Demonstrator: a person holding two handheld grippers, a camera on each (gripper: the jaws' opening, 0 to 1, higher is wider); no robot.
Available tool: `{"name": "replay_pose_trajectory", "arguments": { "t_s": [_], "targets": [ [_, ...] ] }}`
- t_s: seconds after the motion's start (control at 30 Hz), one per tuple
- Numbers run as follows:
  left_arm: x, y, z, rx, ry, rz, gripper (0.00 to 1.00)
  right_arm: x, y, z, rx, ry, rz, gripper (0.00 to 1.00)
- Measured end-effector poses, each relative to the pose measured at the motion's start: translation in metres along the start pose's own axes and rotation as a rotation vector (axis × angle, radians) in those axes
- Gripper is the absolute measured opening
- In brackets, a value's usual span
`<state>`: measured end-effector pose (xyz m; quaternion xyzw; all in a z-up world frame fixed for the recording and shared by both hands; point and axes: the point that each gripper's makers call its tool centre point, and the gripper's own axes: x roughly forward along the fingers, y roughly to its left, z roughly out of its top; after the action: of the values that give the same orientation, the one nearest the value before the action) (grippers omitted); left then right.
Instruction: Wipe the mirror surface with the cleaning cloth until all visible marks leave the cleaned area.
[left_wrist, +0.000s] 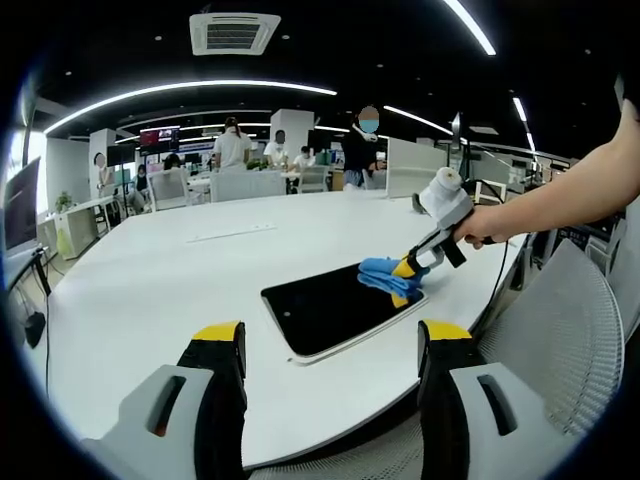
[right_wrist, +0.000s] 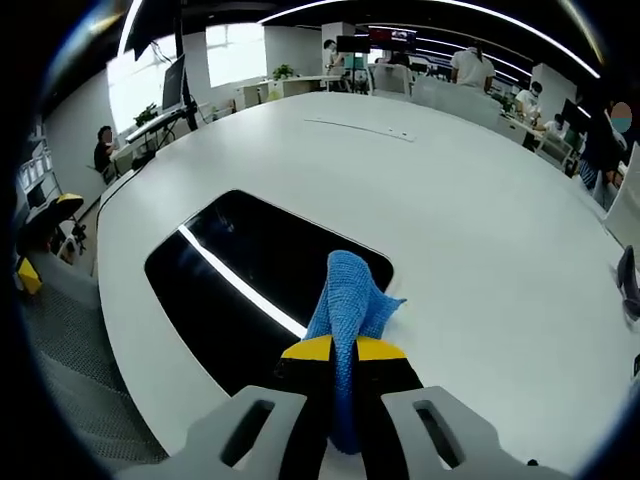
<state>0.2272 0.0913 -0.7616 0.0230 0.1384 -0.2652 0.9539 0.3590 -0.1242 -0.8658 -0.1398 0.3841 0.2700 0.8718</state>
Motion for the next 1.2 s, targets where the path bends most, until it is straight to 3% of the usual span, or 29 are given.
{"name": "replay_pose_trajectory", "arguments": {
  "t_s": [1.2],
  "targets": [
    [0.002,0.0,0.001,0.001,-0.005,0.003,0.68,-0.024,0.036,-0.027,-0.02,0.007,0.071,0.01]
  ]
}}
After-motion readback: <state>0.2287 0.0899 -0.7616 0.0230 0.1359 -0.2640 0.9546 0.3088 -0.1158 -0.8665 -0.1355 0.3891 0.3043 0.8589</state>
